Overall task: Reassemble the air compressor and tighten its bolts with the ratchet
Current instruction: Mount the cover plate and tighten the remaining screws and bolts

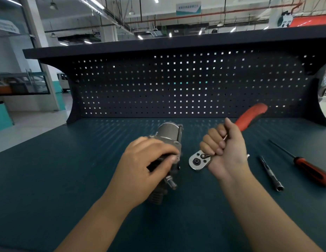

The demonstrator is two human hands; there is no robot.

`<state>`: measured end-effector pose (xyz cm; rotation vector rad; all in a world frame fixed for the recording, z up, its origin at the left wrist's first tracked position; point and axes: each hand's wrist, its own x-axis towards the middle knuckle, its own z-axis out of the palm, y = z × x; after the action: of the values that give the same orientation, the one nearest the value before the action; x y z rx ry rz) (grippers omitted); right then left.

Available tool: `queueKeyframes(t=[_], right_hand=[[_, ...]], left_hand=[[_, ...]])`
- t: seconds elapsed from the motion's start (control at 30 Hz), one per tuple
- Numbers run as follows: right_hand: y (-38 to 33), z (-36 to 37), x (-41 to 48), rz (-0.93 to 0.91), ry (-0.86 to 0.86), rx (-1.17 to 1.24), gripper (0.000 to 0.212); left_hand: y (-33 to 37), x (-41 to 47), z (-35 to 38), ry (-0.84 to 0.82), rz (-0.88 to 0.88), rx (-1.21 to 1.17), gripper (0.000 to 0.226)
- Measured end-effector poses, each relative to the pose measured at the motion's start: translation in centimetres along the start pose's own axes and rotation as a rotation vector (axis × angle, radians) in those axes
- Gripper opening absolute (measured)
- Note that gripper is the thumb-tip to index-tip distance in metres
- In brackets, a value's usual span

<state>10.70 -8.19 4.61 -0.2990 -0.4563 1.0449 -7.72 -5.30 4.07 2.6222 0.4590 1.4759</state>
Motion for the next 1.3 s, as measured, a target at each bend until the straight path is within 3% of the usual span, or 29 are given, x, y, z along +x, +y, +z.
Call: queueKeyframes(t=[0.17,0.33,0.47,0.57,0.7,0.97,1.1,1.3], right_hand=[[-0.1,0.0,1.1,0.026,0.086,0.252,0.055],[-0.2,0.1,1.8,-0.036,0.183,-0.239,0.058],[-0.9,0.2,2.1,0.034,0.127,-0.427,0.061],[-2.0,0.6,1.7,0.121,0.031,-0.287,0.073],[-2.3,0.5,0.3,0.164,-0.112,-0.078,0.07],[0.1,0.4,-0.7,0.061,-0.055,-0.004,0.041],[0.3,0.3,-1.0,0.013,-0.077,0.049,0.039],[0.5,0.7,-1.6,0.035,-0.115,0.117,0.039]], left_hand=[[-0.7,-0.3,-0.7,0.068,-0.049,0.041,0.022],[-0.5,-0.4,0.0,0.113,-0.03,0.087,0.025],[-0.1,-0.5,0.6,0.096,-0.027,0.033,0.019],[0.1,-0.5,0.8,0.072,-0.037,0.012,0.016],[0.1,-0.4,0.6,0.082,-0.086,-0.023,0.019],[0.7,-0.7,0.7,0.073,-0.239,-0.064,0.032],[0.8,-0.8,0.7,0.07,-0.28,-0.065,0.04],[1.2,-0.5,0.8,0.078,-0.266,-0.04,0.033]])
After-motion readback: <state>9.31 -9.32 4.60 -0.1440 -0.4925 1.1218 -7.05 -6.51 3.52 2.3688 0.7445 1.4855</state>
